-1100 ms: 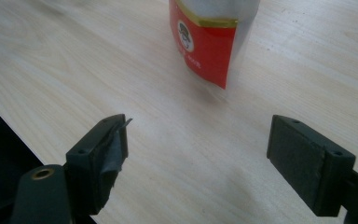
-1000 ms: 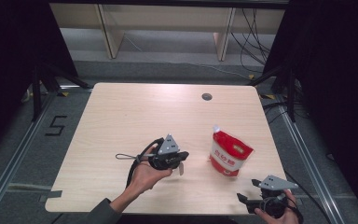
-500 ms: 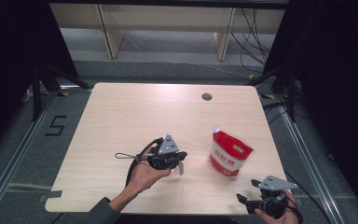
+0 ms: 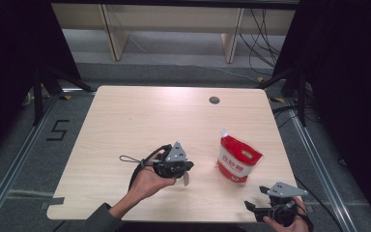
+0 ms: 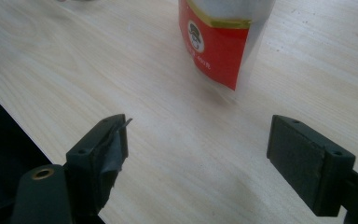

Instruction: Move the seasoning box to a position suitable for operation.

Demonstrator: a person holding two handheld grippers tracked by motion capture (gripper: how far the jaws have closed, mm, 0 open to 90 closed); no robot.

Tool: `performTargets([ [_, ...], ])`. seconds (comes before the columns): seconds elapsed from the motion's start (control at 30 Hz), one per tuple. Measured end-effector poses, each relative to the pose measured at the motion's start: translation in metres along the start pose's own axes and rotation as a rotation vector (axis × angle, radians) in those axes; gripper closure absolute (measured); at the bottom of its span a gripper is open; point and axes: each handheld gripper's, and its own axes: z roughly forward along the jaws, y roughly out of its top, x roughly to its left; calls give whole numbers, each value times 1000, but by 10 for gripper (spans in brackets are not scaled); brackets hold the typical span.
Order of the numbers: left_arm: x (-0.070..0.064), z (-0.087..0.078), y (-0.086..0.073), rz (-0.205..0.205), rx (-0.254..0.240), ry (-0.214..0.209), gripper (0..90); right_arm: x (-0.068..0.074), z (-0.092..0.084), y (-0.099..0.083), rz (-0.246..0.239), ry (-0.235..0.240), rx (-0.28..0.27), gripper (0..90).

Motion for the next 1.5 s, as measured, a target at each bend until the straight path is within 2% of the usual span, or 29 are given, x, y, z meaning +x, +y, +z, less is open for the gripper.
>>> performTargets([
  [0.07, -1, -1, 0, 5, 8, -3, 886, -1, 0, 0, -13, -12, -3, 211],
  [0.23, -4, -5, 1, 50, 45, -9, 887, -1, 0, 0, -5, -9, -5, 212],
  [0.27, -4, -5, 1, 57, 45, -21, 885, -1, 0, 0, -5, -7, -7, 212],
  [0.3, -7, -6, -1, 56, 43, -11, 885, -1, 0, 0, -6, -7, -9, 211],
  [0.37, -8, -9, -1, 89, 56, -14, 885, -1, -1, 0, -2, -3, -4, 213],
  [0.4, -10, -9, -2, 78, 53, -13, 885, -1, -1, 0, -6, -1, -8, 213],
  [0.57, -11, -15, -6, 88, 61, -24, 886, -1, -1, 0, 0, 3, -7, 213],
  [0.6, -10, -18, -7, 113, 75, -18, 885, -1, -1, 0, 0, 2, -6, 213],
  [0.8, -8, -28, -10, 124, 64, -14, 886, -3, 0, 1, -19, 3, -13, 214],
  [1.07, -8, -33, -16, 120, 25, 7, 865, -2, -1, 1, -6, -2, -10, 213],
  [1.2, -11, -39, -20, 100, -34, 34, 846, -3, -1, 1, -11, 1, -20, 213],
  [1.27, -13, -47, -23, 74, -73, 47, 847, -2, 0, 0, 11, 5, -19, 213],
  [1.3, -15, -53, -27, 51, -110, 66, 842, -2, 0, 0, 7, 10, -16, 213],
  [1.33, -16, -55, -29, 31, -133, 64, 831, -1, -1, 0, 9, 2, -19, 213],
  [1.37, -18, -59, -33, 14, -151, 81, 818, -1, -1, 0, 9, 3, -23, 213],
  [1.43, -19, -64, -40, -25, -182, 93, 802, -2, -1, 0, 1, 4, -24, 213],
  [1.5, -22, -66, -49, -70, -196, 103, 761, -2, 0, 0, 15, 21, -16, 213],
])
